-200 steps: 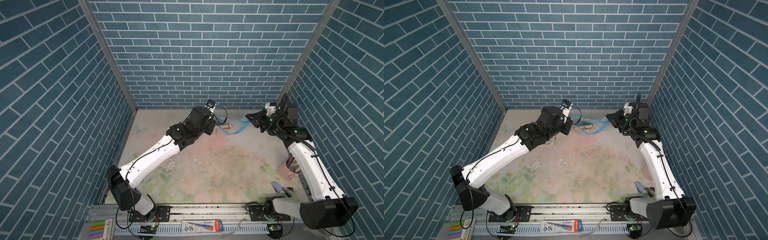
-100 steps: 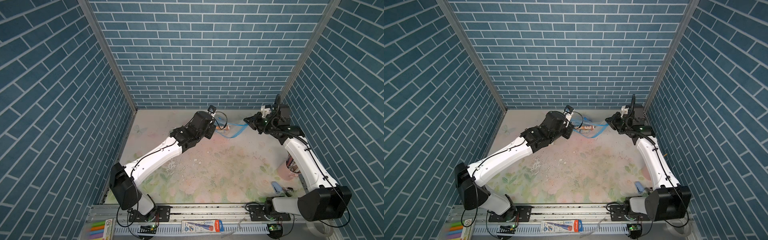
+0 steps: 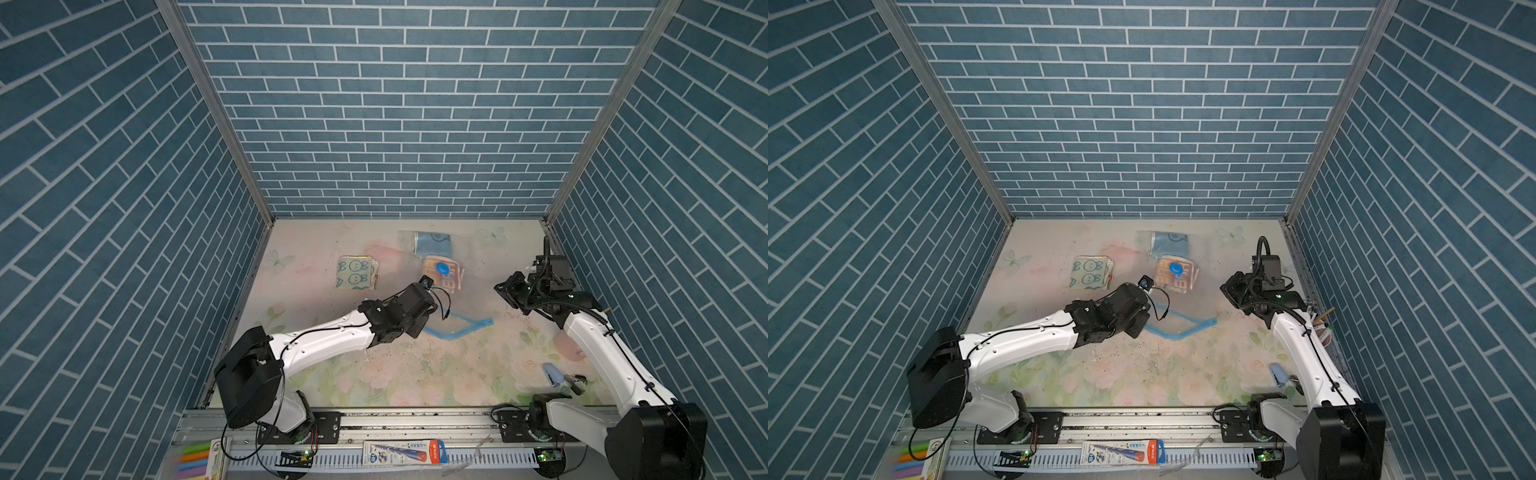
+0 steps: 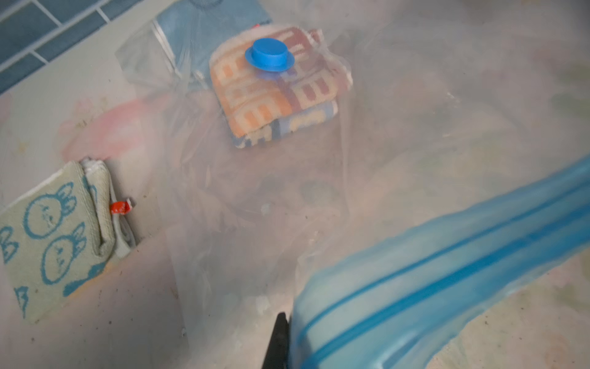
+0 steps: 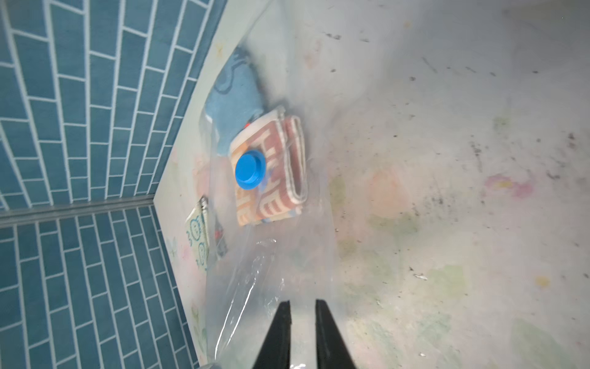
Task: Place the folded towel into the vacuum bag
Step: Adjust the vacuum bag at the center of the board.
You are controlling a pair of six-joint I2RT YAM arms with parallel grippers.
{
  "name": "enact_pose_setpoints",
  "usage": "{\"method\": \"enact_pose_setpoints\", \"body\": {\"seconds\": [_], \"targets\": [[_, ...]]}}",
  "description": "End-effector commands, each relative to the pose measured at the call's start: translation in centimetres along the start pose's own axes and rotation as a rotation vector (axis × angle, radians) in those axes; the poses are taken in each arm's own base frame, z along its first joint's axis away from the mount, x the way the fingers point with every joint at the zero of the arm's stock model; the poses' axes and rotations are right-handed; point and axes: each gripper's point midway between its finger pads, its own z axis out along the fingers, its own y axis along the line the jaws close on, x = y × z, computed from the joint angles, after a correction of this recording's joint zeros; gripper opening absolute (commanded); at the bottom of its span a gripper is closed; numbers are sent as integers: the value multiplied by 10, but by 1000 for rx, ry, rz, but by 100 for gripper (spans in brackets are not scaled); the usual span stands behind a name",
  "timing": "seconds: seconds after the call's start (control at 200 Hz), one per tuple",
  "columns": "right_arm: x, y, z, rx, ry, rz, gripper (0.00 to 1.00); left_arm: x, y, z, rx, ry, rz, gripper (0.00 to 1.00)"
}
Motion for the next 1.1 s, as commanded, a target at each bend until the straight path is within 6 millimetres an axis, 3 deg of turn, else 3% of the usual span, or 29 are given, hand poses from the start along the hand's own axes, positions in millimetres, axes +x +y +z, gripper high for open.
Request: {"method": "enact_pose_setpoints", "body": {"seconds": [0.0,0.135,0.3,0.465,0.64,0.81,0.91,1.09], "targets": [[-9,-14,1,63,-61,-29,28,9,-5,15,-12,17,-66,0],[-15,-12,-3,71,-91,-62,39,1,-10,31,-22,23,-51,0],[-24,16,-32,-22,-171,-165,45,-24,-11,52,13,21,-89,0],[-11,36,-47,-126,-180,-258,47,-58,5,69,38,4,-164,0],[28,43,-34,-171,-122,-396,49,-85,36,78,37,-11,-228,0],[69,60,-14,-264,-51,-537,48,-88,70,80,2,-5,-251,0],[107,80,-3,-354,10,-718,47,-91,78,81,29,6,-253,0],[161,95,22,-440,14,-1022,48,-97,90,87,121,46,-298,0]]}}
